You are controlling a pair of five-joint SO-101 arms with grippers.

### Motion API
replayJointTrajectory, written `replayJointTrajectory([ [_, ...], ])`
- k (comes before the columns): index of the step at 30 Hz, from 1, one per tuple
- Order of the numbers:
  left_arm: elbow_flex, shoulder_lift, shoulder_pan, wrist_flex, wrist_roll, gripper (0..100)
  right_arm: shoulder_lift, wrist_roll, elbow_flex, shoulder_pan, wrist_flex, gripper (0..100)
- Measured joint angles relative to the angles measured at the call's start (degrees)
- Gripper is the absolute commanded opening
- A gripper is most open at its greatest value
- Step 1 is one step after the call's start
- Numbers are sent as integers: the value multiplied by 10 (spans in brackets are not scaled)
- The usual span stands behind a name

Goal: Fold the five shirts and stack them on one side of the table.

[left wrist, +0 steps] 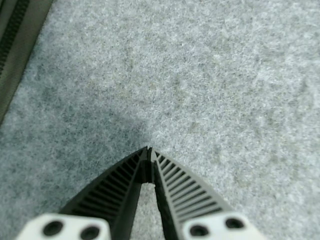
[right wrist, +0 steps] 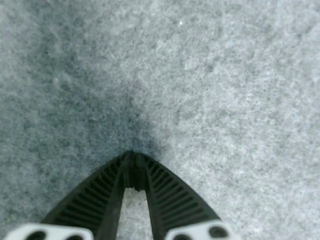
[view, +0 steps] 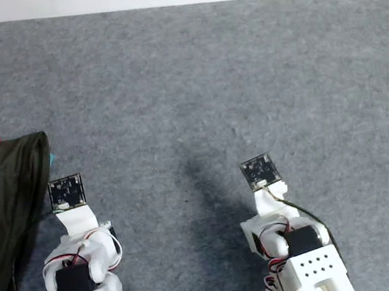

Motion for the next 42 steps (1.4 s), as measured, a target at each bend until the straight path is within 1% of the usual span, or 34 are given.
replayJointTrajectory([
  [42, 0, 0, 7, 0, 0, 7, 0, 0, 0, -9, 0, 7],
])
